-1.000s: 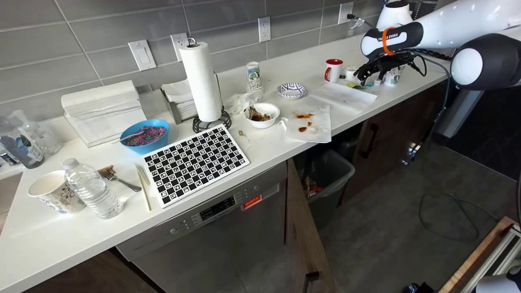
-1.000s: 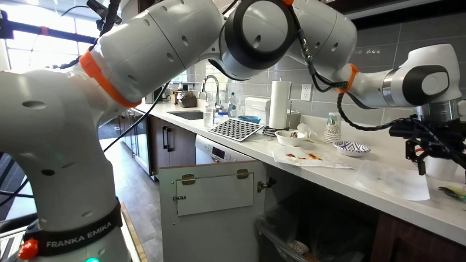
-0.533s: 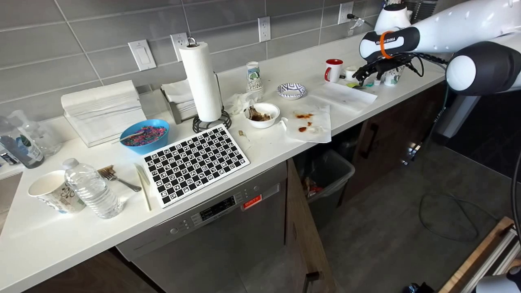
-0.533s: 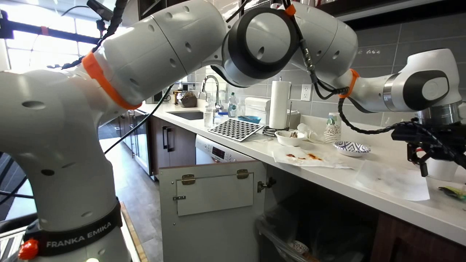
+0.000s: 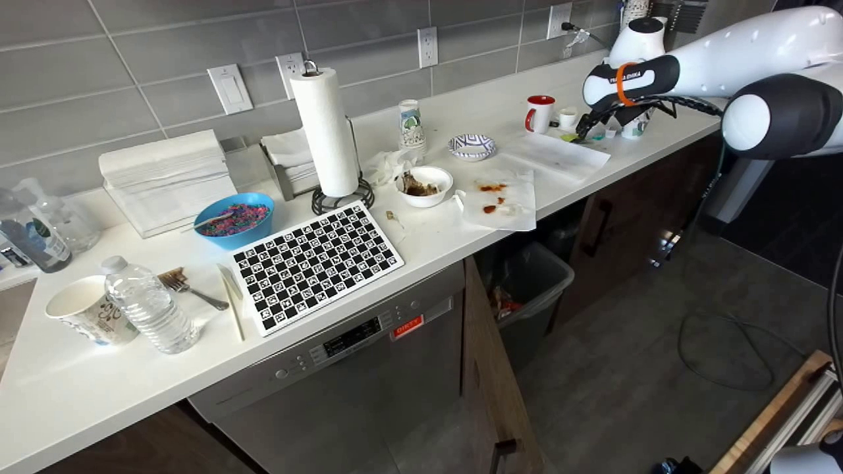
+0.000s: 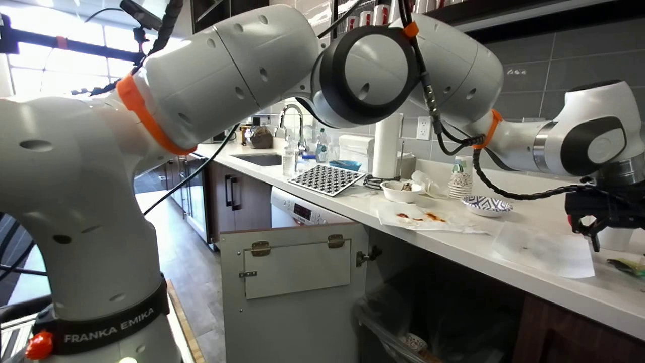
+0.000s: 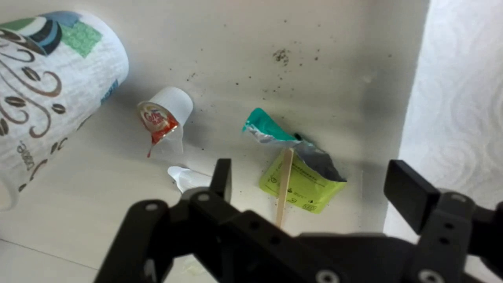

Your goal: Put the white item in the bin

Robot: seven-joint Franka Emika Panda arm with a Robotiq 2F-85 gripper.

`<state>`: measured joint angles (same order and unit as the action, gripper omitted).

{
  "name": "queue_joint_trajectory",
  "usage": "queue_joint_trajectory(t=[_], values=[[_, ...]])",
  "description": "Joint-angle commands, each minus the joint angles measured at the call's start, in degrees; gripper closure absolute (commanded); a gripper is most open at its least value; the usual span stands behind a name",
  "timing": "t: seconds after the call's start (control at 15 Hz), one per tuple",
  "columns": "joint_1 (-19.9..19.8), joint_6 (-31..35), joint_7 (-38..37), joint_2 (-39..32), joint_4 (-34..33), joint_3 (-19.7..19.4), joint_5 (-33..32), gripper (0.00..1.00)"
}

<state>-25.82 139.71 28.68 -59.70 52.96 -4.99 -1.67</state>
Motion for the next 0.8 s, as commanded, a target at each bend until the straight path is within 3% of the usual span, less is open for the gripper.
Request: queue_joint_trajectory(t=[0.0,0.47,0.73], values=[[-2.32,3.45,6.78,-2.22,-1.2,3.23,0.9,0.0],[-3.79,5.41,13.1,-3.95,-1.72,6.89,0.55,0.0],[-3.58,5.42,14.05,-4.83,-2.44,6.9,0.27,0.42]])
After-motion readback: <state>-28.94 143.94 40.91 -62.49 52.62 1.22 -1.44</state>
